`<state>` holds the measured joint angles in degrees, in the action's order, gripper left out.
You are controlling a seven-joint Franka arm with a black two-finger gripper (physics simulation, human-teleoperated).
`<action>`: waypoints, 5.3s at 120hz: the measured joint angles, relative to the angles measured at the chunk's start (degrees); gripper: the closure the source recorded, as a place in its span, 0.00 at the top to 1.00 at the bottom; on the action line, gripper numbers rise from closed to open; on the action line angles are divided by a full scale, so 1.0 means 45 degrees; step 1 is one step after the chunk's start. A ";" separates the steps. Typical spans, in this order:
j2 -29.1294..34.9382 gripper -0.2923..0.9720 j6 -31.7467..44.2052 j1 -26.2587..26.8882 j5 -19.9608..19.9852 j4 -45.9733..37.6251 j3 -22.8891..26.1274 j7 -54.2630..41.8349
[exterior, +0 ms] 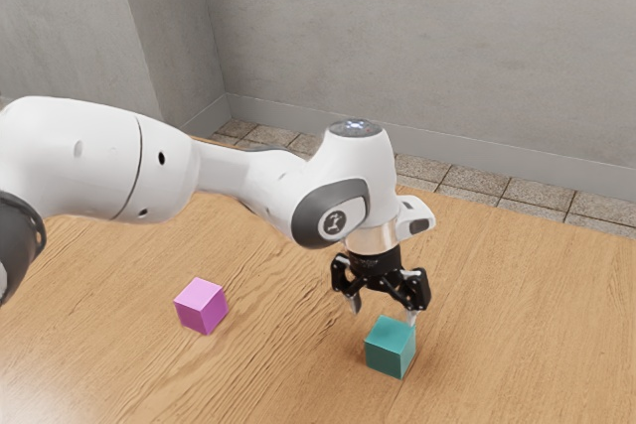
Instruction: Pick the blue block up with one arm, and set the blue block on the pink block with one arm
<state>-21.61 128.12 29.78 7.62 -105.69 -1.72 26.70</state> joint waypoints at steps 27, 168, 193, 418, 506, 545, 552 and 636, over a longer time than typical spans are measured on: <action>-0.0872 0.76 0.0115 0.0049 0.0160 0.0523 0.0010 -0.0278; -0.1670 0.58 0.0815 0.0368 0.0174 0.0572 -0.0141 -0.1457; -0.1115 0.50 0.0779 0.0392 -0.0249 0.0487 -0.0161 -0.1526; 0.4873 0.52 0.0238 -0.0557 -0.1834 -0.5682 -0.6398 -0.6860; 0.4901 0.52 0.0263 -0.0946 -0.1840 -0.5776 -0.6400 -0.6252; 0.4913 0.52 0.0238 -0.0757 -0.1840 -0.5778 -0.6384 -0.6147; 0.4913 0.52 0.0235 -0.0690 -0.1840 -0.5778 -0.6384 -0.6133; 0.9975 0.74 -0.3079 -0.0074 -0.2681 -0.2829 -0.5196 -0.6329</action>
<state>23.28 114.27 29.45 -4.44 -118.42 -25.10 -1.78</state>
